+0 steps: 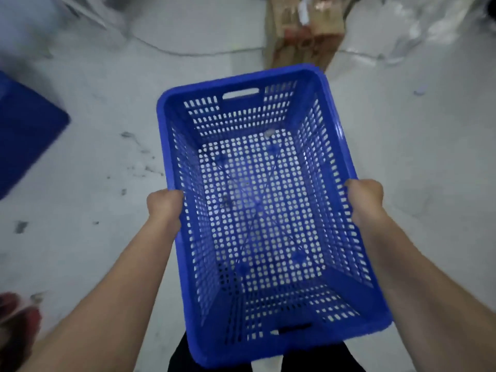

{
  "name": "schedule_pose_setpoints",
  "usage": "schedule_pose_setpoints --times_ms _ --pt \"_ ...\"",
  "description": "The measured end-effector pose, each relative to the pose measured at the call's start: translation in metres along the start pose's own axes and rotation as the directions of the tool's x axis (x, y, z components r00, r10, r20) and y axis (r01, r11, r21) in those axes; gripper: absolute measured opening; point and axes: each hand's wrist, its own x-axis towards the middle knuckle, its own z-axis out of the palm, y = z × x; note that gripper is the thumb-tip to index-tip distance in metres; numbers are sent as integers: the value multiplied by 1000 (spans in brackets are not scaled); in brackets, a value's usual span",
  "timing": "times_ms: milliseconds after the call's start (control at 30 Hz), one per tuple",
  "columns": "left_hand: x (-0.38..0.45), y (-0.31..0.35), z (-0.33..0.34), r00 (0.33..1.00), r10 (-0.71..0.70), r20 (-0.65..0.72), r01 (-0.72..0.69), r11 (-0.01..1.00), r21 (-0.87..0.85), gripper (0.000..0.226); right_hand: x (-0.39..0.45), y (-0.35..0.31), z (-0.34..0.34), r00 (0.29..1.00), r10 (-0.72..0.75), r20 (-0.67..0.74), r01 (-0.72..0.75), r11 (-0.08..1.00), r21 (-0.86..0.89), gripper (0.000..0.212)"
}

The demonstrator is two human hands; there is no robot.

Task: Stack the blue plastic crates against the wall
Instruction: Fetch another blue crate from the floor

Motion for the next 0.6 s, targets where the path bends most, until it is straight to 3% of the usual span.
schedule_pose_setpoints --times_ms 167,267,433,600 --pt "6 87 -105 999 41 -13 -43 963 -265 8 -100 -88 52 985 -166 40 166 986 -2 7" --pt "17 128 -173 998 64 -22 -68 941 -330 13 -159 -136 89 965 -252 64 254 967 -13 10" --pt "30 190 -281 977 143 -157 -198 885 -421 13 -228 -205 161 893 -423 157 429 904 -4 12" --pt "42 218 -380 922 229 -313 -374 735 -565 16 -300 -262 247 817 -517 257 507 855 106 9"
